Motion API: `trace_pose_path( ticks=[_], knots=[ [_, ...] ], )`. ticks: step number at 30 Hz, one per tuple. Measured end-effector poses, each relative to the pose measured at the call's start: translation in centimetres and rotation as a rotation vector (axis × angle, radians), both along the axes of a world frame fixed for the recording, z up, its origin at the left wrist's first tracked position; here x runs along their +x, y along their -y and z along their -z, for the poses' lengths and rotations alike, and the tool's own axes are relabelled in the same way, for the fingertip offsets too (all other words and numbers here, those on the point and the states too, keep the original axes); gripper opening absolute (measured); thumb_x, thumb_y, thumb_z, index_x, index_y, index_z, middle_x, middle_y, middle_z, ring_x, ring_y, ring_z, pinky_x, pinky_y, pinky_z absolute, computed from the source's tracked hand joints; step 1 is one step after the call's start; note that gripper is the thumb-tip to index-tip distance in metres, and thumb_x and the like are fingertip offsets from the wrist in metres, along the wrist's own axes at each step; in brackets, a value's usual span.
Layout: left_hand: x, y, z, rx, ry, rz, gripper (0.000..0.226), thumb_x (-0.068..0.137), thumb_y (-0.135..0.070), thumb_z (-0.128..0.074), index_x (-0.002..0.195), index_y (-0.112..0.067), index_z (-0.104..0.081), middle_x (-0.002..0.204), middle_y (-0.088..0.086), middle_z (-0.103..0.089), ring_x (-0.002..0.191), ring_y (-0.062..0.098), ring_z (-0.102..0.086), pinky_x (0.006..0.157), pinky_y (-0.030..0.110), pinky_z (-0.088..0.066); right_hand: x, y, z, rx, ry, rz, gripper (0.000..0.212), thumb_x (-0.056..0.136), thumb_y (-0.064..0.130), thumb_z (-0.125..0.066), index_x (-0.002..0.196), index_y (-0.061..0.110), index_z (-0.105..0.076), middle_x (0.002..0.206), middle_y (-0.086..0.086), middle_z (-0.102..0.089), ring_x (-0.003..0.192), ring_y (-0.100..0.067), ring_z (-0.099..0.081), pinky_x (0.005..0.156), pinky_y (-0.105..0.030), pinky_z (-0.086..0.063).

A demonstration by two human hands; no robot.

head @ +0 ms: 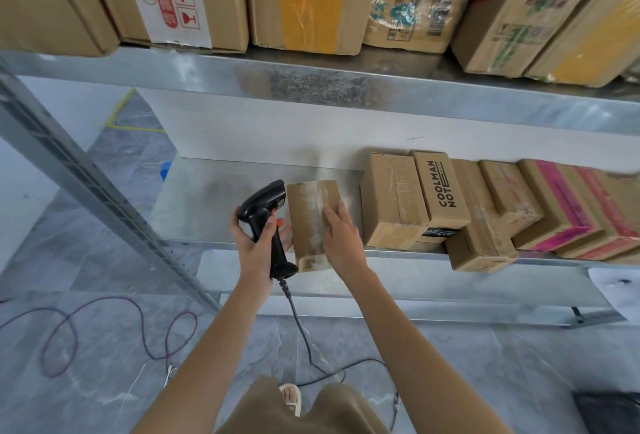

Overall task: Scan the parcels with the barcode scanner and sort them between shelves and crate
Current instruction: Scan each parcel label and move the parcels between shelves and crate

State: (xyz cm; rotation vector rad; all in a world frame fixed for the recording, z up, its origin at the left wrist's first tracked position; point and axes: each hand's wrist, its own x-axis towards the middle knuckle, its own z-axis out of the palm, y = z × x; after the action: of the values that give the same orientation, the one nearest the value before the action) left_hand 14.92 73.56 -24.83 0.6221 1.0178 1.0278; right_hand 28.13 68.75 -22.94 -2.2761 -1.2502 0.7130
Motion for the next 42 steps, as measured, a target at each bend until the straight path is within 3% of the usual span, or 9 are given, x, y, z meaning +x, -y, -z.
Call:
trace_pose_path(
  ticks=[3, 6, 9, 13, 17, 21, 29, 38, 42],
  knots=[
    [0.3, -0.1, -0.5, -0.008, 0.04, 0.018, 0.06, 0.1, -0.008, -0.059, 0.147, -0.03, -0.029, 0.109, 0.016, -0.068, 0.089, 0.022, -0.076, 0.081, 0.044, -0.063, -0.7, 0.0, 0.6, -0.103, 0.105, 0.006, 0.052, 0.108, 0.036, -0.029, 0.158, 0.027, -0.02, 0.168, -0.004, 0.005, 0.149, -0.04, -0.016, 0.12, -0.054, -0.021],
    [-0.1, 0.1, -0.6, -0.027, 0.033, 0.036, 0.056, 0.1, -0.009, -0.059, 0.144, -0.031, -0.032, 0.104, 0.014, -0.07, 0.085, 0.026, -0.076, 0.073, 0.042, -0.064, -1.7, -0.6, 1.0, -0.194, 0.209, 0.007, 0.074, 0.099, 0.065, -0.029, 0.16, 0.031, -0.002, 0.167, -0.005, 0.014, 0.151, -0.044, 0.003, 0.119, -0.063, -0.008],
    [-1.3, 0.3, -0.3, -0.023, 0.011, 0.017, 0.058, 0.099, -0.007, -0.059, 0.145, -0.032, -0.033, 0.102, 0.016, -0.069, 0.088, 0.028, -0.074, 0.073, 0.043, -0.064, -2.0, -1.3, 1.6, -0.242, 0.301, -0.047, 0.092, 0.087, 0.082, -0.033, 0.158, 0.037, 0.004, 0.166, -0.003, 0.017, 0.15, -0.048, 0.009, 0.117, -0.067, -0.008],
    [-3.9, 0.8, 0.3, 0.047, -0.103, -0.004, 0.064, 0.099, -0.005, -0.058, 0.149, -0.032, -0.028, 0.104, 0.016, -0.07, 0.085, 0.027, -0.076, 0.082, 0.037, -0.062, -1.6, -1.7, 2.0, -0.218, 0.334, -0.023, 0.08, 0.092, 0.072, -0.037, 0.157, 0.04, -0.003, 0.168, 0.002, 0.008, 0.148, -0.046, -0.008, 0.115, -0.06, -0.023],
    [-6.3, 1.1, 0.0, 0.109, -0.202, -0.002, 0.065, 0.1, -0.006, -0.058, 0.148, -0.035, -0.026, 0.105, 0.013, -0.072, 0.075, 0.025, -0.076, 0.071, 0.032, -0.063, -1.4, -1.5, 1.9, -0.147, 0.311, 0.045, 0.075, 0.093, 0.068, -0.04, 0.157, 0.043, -0.008, 0.168, 0.008, 0.0, 0.143, -0.042, -0.019, 0.113, -0.054, -0.024],
    [-7.4, 1.6, -1.5, 0.242, -0.311, 0.035, 0.069, 0.098, -0.004, -0.059, 0.149, -0.033, -0.023, 0.104, 0.01, -0.072, 0.061, 0.022, -0.073, 0.055, 0.03, -0.06, -1.1, 0.0, 1.5, 0.091, 0.089, 0.203, 0.072, 0.089, 0.063, -0.047, 0.154, 0.049, -0.019, 0.166, 0.015, -0.008, 0.136, -0.036, -0.028, 0.114, -0.052, -0.026],
    [-8.4, 3.7, -5.0, 0.495, -0.41, 0.105, 0.068, 0.096, -0.011, -0.063, 0.132, -0.059, -0.031, 0.092, 0.01, -0.07, 0.057, 0.022, -0.061, 0.052, 0.03, -0.053, -3.4, 3.2, 1.0, 0.61, -0.233, 0.291, 0.071, 0.082, 0.06, -0.055, 0.148, 0.054, -0.032, 0.159, 0.031, -0.016, 0.137, -0.002, -0.024, 0.108, -0.057, -0.041],
    [-7.5, 7.7, -7.0, 0.644, -0.379, 0.103, 0.063, 0.089, -0.029, -0.064, 0.128, -0.068, -0.033, 0.088, 0.007, -0.067, 0.059, 0.02, -0.056, 0.057, 0.033, -0.052, -4.3, 4.9, 0.9, 0.756, -0.273, 0.295, 0.069, 0.085, 0.05, -0.059, 0.15, 0.043, -0.036, 0.161, 0.023, -0.019, 0.146, -0.015, -0.025, 0.102, -0.058, -0.047],
    [-7.2, 8.6, -6.8, 0.675, -0.386, 0.117, 0.063, 0.094, -0.03, -0.065, 0.126, -0.073, -0.032, 0.089, 0.003, -0.068, 0.06, 0.017, -0.057, 0.058, 0.029, -0.052, -4.5, 5.9, 0.4, 0.783, -0.295, 0.301, 0.07, 0.086, 0.048, -0.059, 0.151, 0.036, -0.037, 0.161, 0.021, -0.02, 0.147, -0.008, -0.022, 0.106, -0.055, -0.046]
  ],
)
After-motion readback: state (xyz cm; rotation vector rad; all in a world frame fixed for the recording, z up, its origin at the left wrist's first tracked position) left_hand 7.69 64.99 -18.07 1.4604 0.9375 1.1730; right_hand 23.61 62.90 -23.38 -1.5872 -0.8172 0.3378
